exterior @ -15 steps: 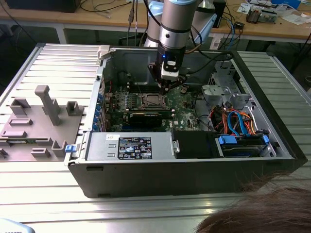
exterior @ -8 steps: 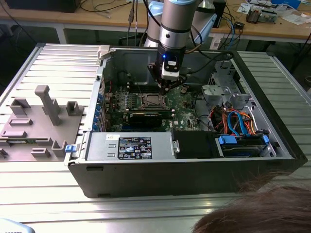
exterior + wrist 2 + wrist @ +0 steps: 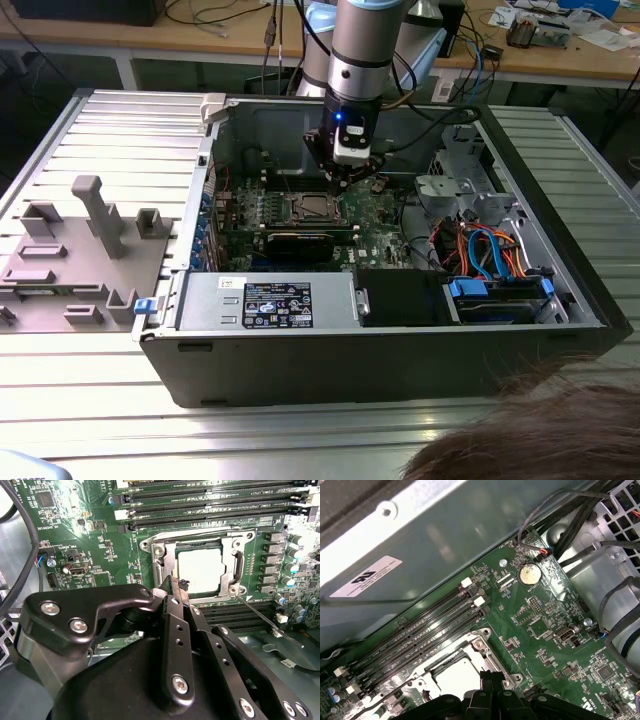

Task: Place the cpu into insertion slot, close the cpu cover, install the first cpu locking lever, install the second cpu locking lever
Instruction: 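Install the first cpu locking lever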

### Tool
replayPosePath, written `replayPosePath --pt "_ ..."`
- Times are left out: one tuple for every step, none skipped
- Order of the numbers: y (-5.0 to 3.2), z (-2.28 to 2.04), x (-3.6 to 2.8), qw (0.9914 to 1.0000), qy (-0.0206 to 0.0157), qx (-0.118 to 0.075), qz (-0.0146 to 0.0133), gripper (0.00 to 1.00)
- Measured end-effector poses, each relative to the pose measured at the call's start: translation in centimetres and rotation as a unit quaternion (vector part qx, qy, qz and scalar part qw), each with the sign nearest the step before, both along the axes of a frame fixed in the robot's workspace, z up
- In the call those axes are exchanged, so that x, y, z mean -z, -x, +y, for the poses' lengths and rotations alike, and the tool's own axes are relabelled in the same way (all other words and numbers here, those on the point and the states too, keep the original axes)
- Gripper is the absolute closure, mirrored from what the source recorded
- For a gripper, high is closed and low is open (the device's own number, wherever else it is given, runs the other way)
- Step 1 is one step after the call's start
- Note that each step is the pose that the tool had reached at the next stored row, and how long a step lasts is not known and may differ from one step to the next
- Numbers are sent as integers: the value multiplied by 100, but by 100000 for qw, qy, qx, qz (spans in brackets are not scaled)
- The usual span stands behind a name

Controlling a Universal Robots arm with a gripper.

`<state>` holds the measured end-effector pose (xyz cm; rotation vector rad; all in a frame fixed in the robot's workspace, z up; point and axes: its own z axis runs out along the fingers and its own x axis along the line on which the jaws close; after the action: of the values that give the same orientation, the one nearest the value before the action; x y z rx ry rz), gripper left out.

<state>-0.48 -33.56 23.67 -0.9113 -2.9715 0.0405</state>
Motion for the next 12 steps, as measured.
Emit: replayPosePath --pt "0 0 0 100000 -1 -162 0 89" --pt "0 0 0 100000 -2 -232 -1 89" --pt "0 0 0 100000 -1 -312 1 89" --pt "0 0 0 99999 2 -400 1 89" --pt "0 0 0 99999 1 -473 1 89" --pt "0 0 0 99998 3 -561 0 89" --pt "0 0 0 99998 1 -637 -1 89" --pt "0 0 0 99997 1 -747 -1 89" --pt "0 0 0 99997 -1 -821 1 89" --pt "0 0 0 99996 2 -925 0 89" --pt "0 0 0 99995 1 -1005 0 89" --pt "0 0 0 99994 2 -1111 1 89"
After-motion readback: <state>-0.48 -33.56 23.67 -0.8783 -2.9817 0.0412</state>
